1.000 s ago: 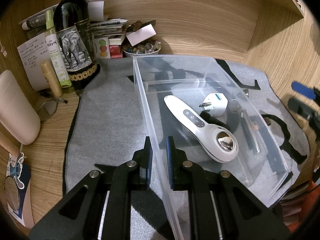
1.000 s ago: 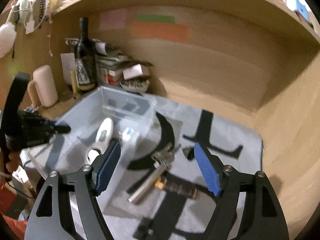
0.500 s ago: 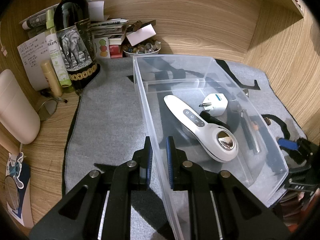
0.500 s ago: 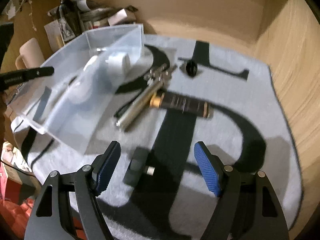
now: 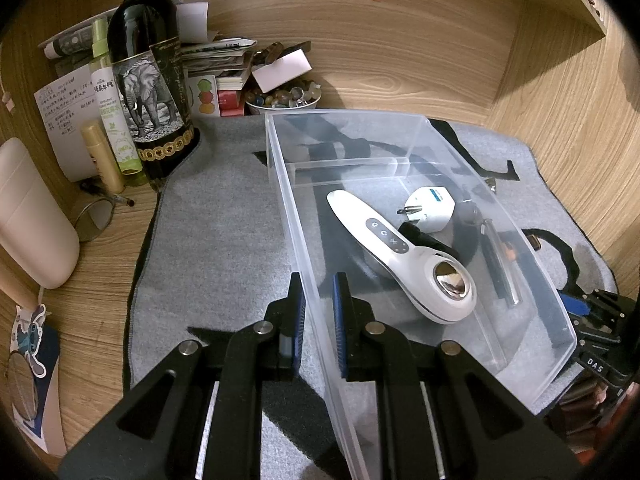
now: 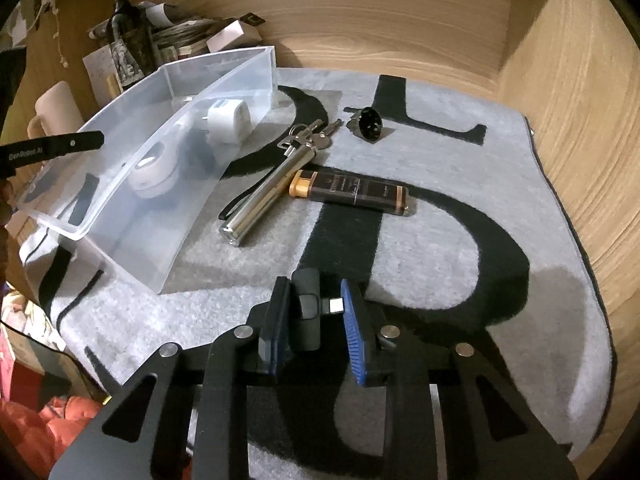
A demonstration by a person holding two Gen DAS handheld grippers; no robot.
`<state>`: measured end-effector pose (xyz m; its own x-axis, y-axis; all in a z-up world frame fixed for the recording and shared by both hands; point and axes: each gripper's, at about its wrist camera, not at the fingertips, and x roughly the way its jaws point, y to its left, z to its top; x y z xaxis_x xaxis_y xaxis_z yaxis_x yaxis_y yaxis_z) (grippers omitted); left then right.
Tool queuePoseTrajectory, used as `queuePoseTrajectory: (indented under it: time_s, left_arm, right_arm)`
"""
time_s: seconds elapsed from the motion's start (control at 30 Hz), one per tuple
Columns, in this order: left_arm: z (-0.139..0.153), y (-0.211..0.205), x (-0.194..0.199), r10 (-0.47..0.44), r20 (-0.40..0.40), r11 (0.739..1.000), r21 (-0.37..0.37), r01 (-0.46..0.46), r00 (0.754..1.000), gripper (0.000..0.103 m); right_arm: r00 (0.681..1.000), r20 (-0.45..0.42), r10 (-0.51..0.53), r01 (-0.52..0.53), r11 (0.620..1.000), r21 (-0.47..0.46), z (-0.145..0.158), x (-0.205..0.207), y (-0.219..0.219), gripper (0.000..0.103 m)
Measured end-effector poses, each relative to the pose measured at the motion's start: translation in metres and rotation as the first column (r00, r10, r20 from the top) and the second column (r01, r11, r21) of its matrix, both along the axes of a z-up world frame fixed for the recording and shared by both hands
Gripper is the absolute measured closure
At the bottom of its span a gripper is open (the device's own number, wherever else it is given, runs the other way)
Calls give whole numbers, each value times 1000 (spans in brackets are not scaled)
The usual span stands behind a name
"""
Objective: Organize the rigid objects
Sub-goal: 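Move the right gripper back to the mat and grasp a small black item, then carry the small black item into the clear box and open the right gripper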
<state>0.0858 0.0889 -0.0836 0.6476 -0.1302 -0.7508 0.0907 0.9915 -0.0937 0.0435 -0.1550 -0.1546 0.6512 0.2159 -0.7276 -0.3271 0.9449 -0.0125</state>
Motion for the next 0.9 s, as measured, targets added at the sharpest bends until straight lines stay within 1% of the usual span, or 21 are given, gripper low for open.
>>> queuePoseTrajectory:
  time_s: [0.2, 0.43, 0.67, 0.9]
  left_arm:
    - [0, 0, 0, 1, 0, 1000, 0, -1, 1000, 90]
    - [1, 1, -1, -1, 0, 1000, -6, 1, 1000, 90]
    - [1, -1, -1, 1, 0, 1000, -6, -1, 1000, 90]
    - [1, -1, -1, 2, 0, 1000, -6, -2, 1000, 90]
  right_arm:
    - [1000, 28, 7, -7, 1000, -1, 9, 3, 6, 80]
    - [994, 110, 25, -25, 1000, -4, 34, 10, 14, 80]
    - [979, 197, 59, -58, 998, -12, 62, 17, 29, 80]
    - [957, 267, 116, -118, 993, -8, 86, 24, 51, 80]
